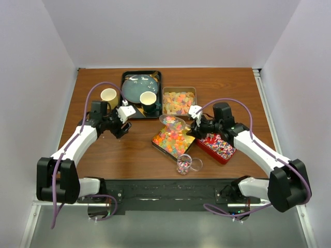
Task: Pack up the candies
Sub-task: Place the fake candies in the packing bottle.
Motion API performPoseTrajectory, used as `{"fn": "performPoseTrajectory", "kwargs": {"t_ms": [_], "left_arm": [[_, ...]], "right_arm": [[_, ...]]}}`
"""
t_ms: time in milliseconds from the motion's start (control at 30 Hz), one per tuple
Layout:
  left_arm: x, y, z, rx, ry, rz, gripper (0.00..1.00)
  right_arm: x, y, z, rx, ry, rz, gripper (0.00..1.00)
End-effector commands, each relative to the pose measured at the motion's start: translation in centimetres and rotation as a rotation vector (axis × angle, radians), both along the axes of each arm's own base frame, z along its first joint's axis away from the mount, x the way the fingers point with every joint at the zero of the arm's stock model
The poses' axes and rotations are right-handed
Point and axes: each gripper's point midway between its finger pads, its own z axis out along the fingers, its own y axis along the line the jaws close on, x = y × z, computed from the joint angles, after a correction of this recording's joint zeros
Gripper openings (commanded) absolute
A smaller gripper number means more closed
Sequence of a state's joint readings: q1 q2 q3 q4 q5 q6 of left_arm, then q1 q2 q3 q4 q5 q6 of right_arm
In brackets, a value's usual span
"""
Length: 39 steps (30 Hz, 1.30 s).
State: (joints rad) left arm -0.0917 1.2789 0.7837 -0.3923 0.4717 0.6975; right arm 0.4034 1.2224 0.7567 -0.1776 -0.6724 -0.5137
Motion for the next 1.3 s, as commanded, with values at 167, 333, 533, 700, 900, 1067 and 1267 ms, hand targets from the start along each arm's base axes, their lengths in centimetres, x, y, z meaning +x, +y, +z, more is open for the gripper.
{"fn": "performPoseTrajectory", "kwargs": {"t_ms": [167,333,533,700,900,1067,1267], "left_arm": [[2.2,-1.9,4.4,-0.163,-0.123,0.021,0.72],[2.2,-2.0,5.0,-0.169,-0.154,0.019,0.72],[1.8,-1.8,4.9,-0.160,-0.164,0.020,0.72],[1.6,-1.5,4.6,-0.143,-0.173,0.021,0.73],[1.2,-1.0,3.4,-0.099,-0.153,0.009,0.73],[1.1,-0.7,2.7,-0.072,-0.144,0.005,0.72],[1.7,-1.0,4.1,-0.111,-0.186,0.027,0.72]], "right_arm": [[-2.5,-2.6,6.5,-0.057,-0.012,0.036,0.00],[-4.5,-4.9,7.6,-0.137,-0.057,0.102,0.00],[-7.4,-8.4,6.9,-0.262,-0.028,0.218,0.00],[-9.6,-10.5,6.5,-0.331,0.001,0.323,0.00],[-12.2,-11.5,6.1,-0.391,-0.025,0.467,0.00],[-12.1,-12.8,5.7,-0.476,-0.049,0.494,0.00],[-11.9,-13.5,5.4,-0.529,-0.076,0.526,0.00]]}}
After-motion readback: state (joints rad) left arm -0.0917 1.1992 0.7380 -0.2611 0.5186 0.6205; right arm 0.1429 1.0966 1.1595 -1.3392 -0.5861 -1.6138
